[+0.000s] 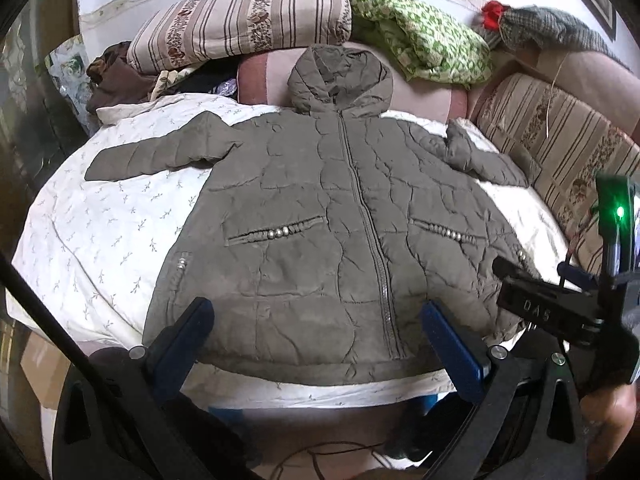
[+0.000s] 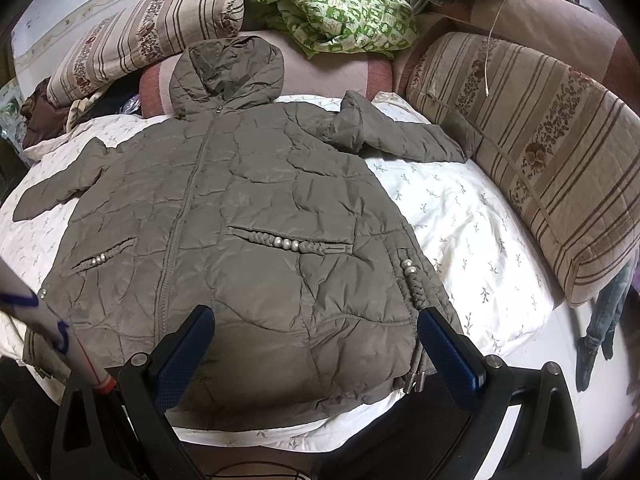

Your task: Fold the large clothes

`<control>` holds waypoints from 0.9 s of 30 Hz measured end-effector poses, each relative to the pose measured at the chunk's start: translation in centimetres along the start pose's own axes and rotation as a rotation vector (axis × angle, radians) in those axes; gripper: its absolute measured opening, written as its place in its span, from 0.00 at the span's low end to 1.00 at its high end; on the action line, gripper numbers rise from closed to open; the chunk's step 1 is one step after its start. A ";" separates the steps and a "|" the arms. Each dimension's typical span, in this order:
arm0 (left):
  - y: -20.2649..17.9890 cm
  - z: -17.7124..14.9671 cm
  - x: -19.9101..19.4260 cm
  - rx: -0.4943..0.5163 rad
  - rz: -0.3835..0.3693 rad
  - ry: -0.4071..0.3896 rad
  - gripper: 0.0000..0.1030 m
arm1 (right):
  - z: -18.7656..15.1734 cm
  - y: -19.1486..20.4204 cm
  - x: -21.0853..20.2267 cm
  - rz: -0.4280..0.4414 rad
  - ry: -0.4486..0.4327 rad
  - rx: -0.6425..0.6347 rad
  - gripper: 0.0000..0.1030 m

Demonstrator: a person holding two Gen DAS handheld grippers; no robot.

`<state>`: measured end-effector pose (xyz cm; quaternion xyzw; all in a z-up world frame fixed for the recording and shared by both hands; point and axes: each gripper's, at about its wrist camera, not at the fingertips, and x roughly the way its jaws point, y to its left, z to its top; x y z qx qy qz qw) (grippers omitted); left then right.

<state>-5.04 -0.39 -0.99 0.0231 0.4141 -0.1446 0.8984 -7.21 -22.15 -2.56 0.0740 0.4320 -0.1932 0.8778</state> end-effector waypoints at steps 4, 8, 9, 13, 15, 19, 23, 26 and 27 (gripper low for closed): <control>1.7 0.8 0.0 -0.065 -0.083 -0.027 1.00 | 0.0 0.6 -0.4 0.002 -0.006 -0.015 1.00; 3.3 1.8 0.1 -0.091 -0.019 -0.056 1.00 | 0.2 1.1 -0.6 0.003 -0.011 -0.027 1.00; 3.6 2.1 0.1 -0.082 0.011 -0.065 1.00 | 0.3 1.2 -0.6 0.003 -0.013 -0.031 1.00; 5.0 3.1 0.3 -0.066 0.099 -0.080 1.00 | 0.6 1.8 -0.7 0.000 -0.018 -0.049 1.00; 6.1 3.6 0.4 -0.071 0.137 -0.087 1.00 | 0.9 2.2 -0.6 -0.001 -0.020 -0.059 1.00; 8.0 4.1 0.4 -0.085 0.192 -0.119 1.00 | 1.4 3.1 -0.8 0.000 -0.032 -0.087 1.00; 10.0 4.7 0.6 -0.106 0.227 -0.135 1.00 | 2.0 4.2 -1.0 0.004 -0.044 -0.117 1.00; 11.7 5.0 0.7 -0.130 0.273 -0.165 1.00 | 2.4 5.4 -1.1 0.008 -0.047 -0.144 1.00; 12.2 5.1 0.6 -0.134 0.292 -0.184 1.00 | 2.5 5.7 -1.0 0.010 -0.047 -0.151 1.00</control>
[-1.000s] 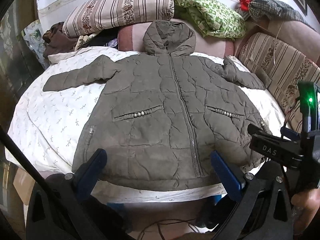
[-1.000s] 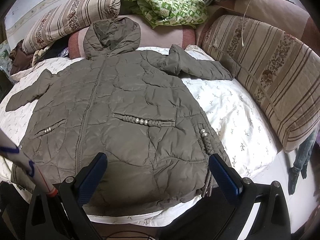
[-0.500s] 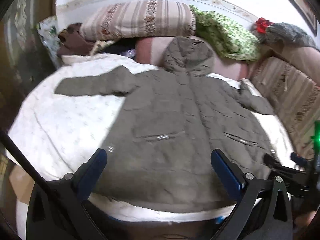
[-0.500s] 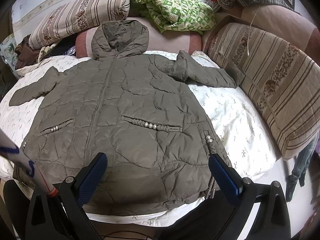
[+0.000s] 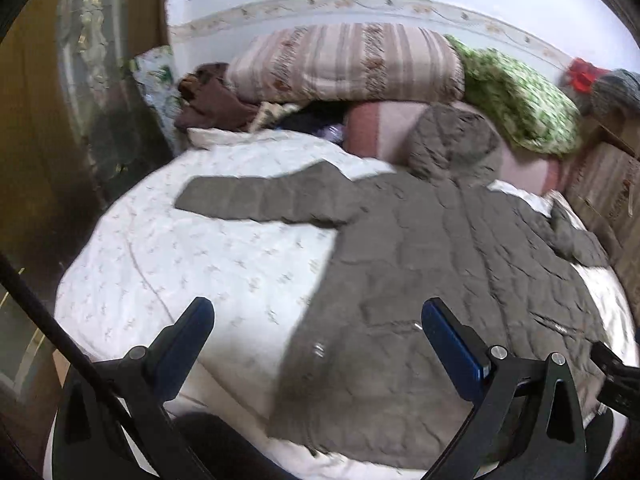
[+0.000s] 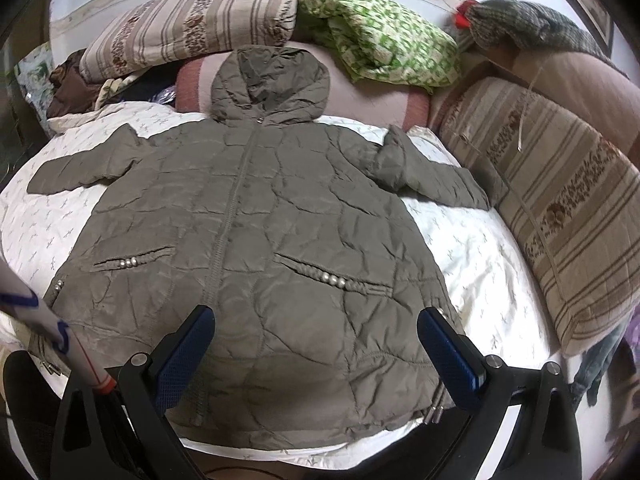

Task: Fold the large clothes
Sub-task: 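Grasp the jacket sleeve cuff with the left gripper and lift it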

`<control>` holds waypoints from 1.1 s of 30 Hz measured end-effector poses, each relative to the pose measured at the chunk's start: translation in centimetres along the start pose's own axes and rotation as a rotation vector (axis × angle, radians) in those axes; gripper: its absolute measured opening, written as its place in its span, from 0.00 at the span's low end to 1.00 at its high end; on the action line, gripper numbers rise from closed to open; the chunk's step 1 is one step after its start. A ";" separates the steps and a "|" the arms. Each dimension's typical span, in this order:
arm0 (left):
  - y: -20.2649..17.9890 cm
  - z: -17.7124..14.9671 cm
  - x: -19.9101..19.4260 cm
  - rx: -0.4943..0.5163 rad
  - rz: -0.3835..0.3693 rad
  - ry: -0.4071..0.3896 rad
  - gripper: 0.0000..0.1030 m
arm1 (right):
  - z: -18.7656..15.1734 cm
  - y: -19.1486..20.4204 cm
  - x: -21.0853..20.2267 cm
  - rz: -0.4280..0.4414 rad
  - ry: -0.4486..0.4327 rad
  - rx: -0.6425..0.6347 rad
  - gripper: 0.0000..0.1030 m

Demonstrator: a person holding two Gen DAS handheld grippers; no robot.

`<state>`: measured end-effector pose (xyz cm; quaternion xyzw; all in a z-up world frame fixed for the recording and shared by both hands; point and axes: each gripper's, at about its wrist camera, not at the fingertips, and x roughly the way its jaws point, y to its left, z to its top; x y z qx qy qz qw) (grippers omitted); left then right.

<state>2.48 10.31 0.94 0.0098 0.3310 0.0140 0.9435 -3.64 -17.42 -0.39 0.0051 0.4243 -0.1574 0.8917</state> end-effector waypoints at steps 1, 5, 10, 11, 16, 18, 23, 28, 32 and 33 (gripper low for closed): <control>0.4 0.1 0.1 -0.001 0.016 -0.018 1.00 | 0.3 0.4 0.0 0.003 -0.002 -0.011 1.00; 2.2 0.7 0.9 -0.020 0.047 -0.036 1.00 | 1.1 2.1 -0.3 0.012 -0.015 -0.045 1.00; 4.5 1.3 3.3 -0.067 0.047 0.049 1.00 | 1.8 4.6 -0.1 0.029 -0.014 -0.093 1.00; 4.8 1.3 3.7 -0.070 0.057 0.062 1.00 | 1.9 5.0 -0.1 0.032 -0.013 -0.103 1.00; 6.7 1.3 5.5 -0.080 0.082 0.095 1.00 | 2.4 7.3 0.0 0.038 -0.015 -0.153 1.00; 7.6 1.4 6.2 -0.090 0.090 0.101 1.00 | 2.6 8.0 0.2 0.040 -0.015 -0.166 1.00; 9.8 2.1 8.5 -0.091 0.152 0.096 1.00 | 2.9 9.7 1.1 0.050 0.002 -0.185 1.00; 13.1 3.4 12.2 -0.128 0.181 0.140 1.00 | 2.9 10.8 2.1 0.041 0.018 -0.220 1.00; 15.3 4.8 15.1 -0.129 0.220 0.156 1.00 | 3.2 10.3 3.4 0.001 0.029 -0.209 1.00; 15.9 5.4 16.0 -0.123 0.232 0.157 1.00 | 3.4 10.0 3.9 -0.005 0.041 -0.196 1.00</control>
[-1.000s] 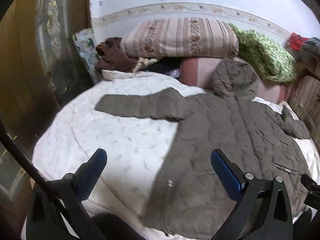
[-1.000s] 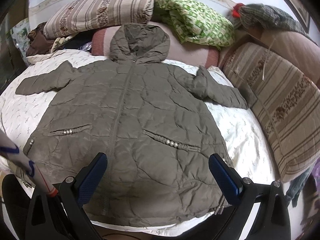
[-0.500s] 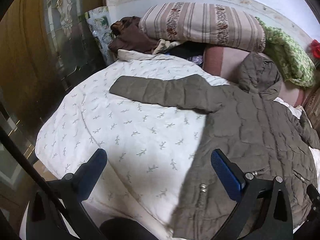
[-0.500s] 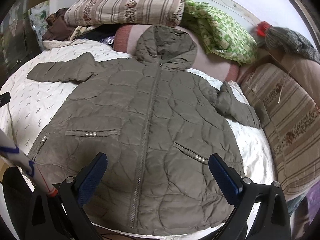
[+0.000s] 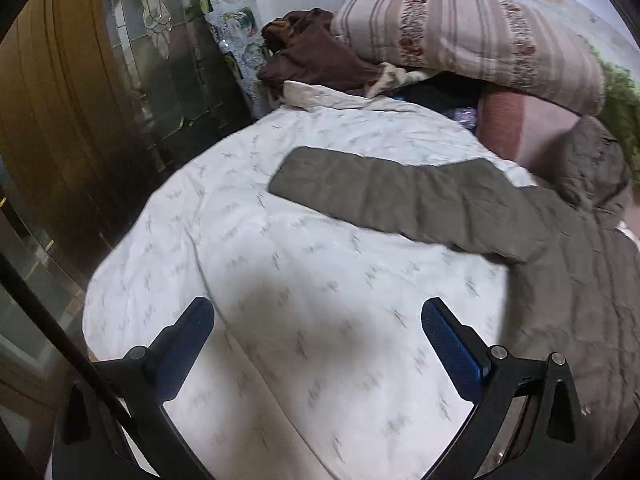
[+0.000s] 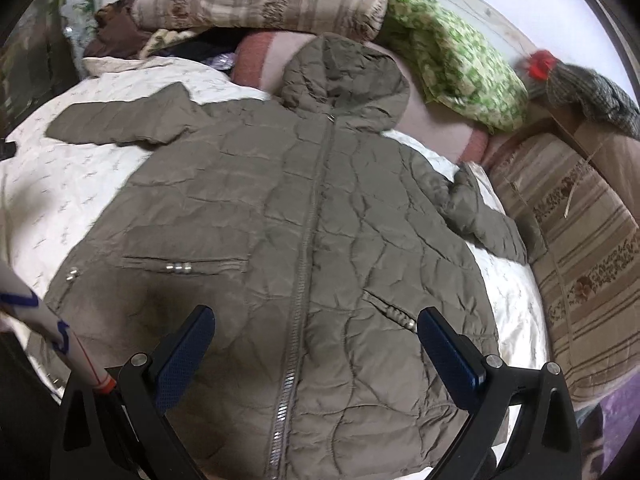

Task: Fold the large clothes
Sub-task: 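Grasp the jacket sleeve cuff with the left gripper and lift it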

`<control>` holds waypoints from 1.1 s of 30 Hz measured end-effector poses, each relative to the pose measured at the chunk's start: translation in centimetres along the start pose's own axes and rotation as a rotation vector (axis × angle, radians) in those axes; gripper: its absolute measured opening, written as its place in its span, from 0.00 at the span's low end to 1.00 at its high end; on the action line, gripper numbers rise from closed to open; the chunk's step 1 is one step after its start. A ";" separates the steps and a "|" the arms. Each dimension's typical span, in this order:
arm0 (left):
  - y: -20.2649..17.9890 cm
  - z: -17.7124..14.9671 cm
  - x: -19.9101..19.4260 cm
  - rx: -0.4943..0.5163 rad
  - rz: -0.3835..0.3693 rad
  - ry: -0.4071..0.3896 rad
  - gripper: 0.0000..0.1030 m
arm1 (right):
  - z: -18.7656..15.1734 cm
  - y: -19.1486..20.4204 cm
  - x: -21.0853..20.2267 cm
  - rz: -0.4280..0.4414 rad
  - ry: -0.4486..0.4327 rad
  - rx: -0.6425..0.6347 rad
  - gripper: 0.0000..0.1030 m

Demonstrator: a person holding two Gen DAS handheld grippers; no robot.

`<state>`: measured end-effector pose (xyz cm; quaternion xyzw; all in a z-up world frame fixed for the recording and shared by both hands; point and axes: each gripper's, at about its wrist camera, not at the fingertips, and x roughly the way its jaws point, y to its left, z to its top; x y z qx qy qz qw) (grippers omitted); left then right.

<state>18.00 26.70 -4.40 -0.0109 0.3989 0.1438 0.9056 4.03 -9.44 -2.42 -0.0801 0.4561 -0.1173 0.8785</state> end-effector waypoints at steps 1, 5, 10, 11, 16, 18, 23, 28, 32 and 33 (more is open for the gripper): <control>0.2 0.5 0.7 0.004 0.012 0.003 1.00 | 0.1 -0.3 0.5 -0.002 0.014 0.013 1.00; 1.0 2.9 4.5 0.013 0.039 0.023 1.00 | 0.3 -1.4 2.3 -0.021 0.060 0.047 1.00; 2.4 5.8 10.0 -0.017 -0.046 0.077 1.00 | 0.4 -2.7 5.0 -0.030 0.115 0.089 1.00; 2.8 6.4 11.0 -0.028 -0.064 0.086 1.00 | 0.4 -3.0 5.5 -0.030 0.129 0.102 1.00; 5.4 10.4 17.4 -0.127 -0.098 0.114 0.85 | 0.5 -4.3 8.0 -0.048 0.182 0.150 1.00; 6.7 11.7 19.7 -0.207 -0.120 0.124 0.85 | 0.5 -4.8 8.9 -0.062 0.194 0.161 1.00; 8.5 13.1 25.0 -0.343 -0.204 0.181 0.85 | 0.6 -5.7 10.7 -0.090 0.221 0.187 1.00; 7.0 12.8 28.4 -0.311 -0.221 0.242 0.83 | 0.5 -6.2 12.2 -0.100 0.245 0.197 1.00; 5.3 13.1 27.8 -0.241 -0.163 0.236 0.36 | 0.6 -6.1 12.5 -0.102 0.247 0.202 1.00; 5.3 13.4 27.2 -0.254 -0.180 0.243 0.32 | 0.6 -6.0 12.5 -0.104 0.242 0.199 1.00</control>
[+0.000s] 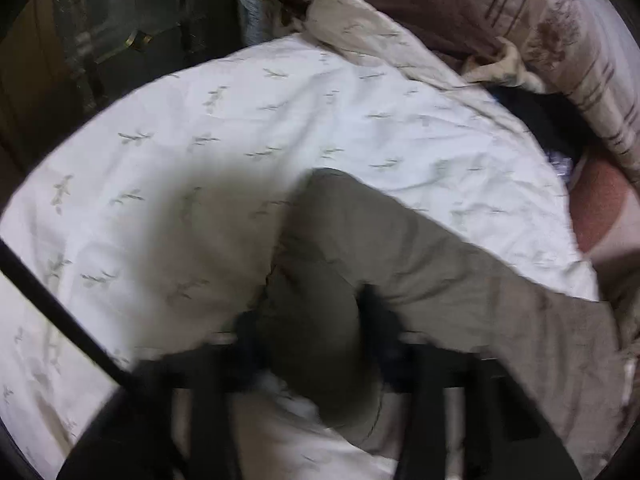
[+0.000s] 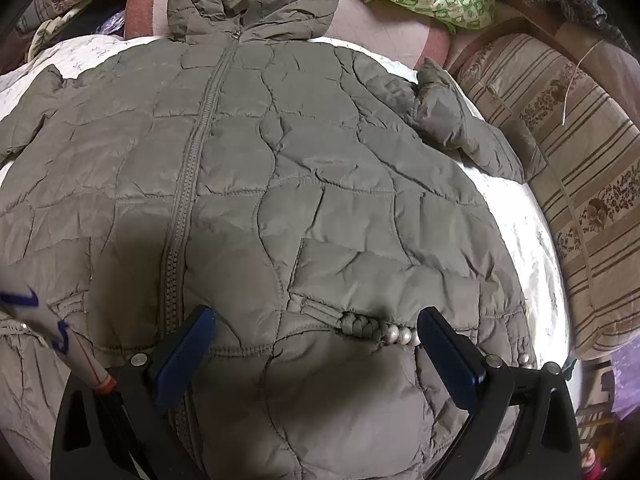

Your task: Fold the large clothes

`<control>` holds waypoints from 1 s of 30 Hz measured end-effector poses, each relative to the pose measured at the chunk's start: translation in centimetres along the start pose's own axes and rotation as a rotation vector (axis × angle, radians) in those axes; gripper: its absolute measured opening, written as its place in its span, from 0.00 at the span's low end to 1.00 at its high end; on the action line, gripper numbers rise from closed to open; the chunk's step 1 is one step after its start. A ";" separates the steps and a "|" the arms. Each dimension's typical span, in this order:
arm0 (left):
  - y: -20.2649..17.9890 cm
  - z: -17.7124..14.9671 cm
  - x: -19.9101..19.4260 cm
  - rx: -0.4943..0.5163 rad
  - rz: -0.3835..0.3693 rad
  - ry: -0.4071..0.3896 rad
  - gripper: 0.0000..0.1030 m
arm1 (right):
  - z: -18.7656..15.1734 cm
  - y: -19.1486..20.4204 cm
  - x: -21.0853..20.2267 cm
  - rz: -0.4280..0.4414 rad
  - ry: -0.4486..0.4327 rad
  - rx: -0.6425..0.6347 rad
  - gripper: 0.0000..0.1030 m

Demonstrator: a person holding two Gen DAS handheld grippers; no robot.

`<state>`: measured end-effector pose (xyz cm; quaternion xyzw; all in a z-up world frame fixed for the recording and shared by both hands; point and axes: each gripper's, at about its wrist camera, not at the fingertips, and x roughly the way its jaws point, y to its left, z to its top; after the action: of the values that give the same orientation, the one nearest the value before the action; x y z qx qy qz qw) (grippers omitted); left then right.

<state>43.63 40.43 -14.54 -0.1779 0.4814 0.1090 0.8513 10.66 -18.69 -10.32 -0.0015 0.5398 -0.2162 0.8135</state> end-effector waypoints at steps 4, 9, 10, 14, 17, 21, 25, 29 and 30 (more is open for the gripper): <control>-1.9 -0.2 -4.2 0.032 0.018 -0.067 0.30 | -0.2 -0.2 -0.8 0.005 -0.026 -0.009 0.99; -7.4 -2.0 -12.7 0.140 -0.093 -0.180 0.30 | -0.8 -1.3 -1.9 0.030 -0.056 0.015 0.99; -8.5 -2.6 -14.1 0.162 -0.114 -0.196 0.30 | -1.0 -1.7 -2.1 0.040 -0.060 0.026 0.99; -15.0 -6.2 -19.6 0.255 -0.259 -0.236 0.29 | -1.9 -3.1 -3.1 0.079 -0.080 0.060 0.99; -20.3 -9.4 -21.6 0.329 -0.341 -0.231 0.29 | -2.8 -4.3 -4.0 0.096 -0.101 0.079 0.99; -27.1 -15.3 -22.4 0.450 -0.399 -0.207 0.29 | -3.9 -6.6 -5.0 0.106 -0.125 0.121 0.99; -32.6 -22.3 -20.1 0.558 -0.377 -0.134 0.32 | -5.1 -9.7 -5.4 0.113 -0.127 0.186 0.99; -35.6 -28.5 -17.6 0.663 -0.288 -0.093 0.39 | -6.6 -12.7 -5.3 0.109 -0.115 0.234 0.99; -35.6 -29.5 -17.4 0.671 -0.292 -0.075 0.40 | -6.9 -13.2 -5.2 0.110 -0.110 0.245 0.99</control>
<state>24.39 -4.36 -6.56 0.0484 0.4284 -0.1714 0.8859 -1.74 -27.26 -5.51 0.1154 0.4633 -0.2351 0.8466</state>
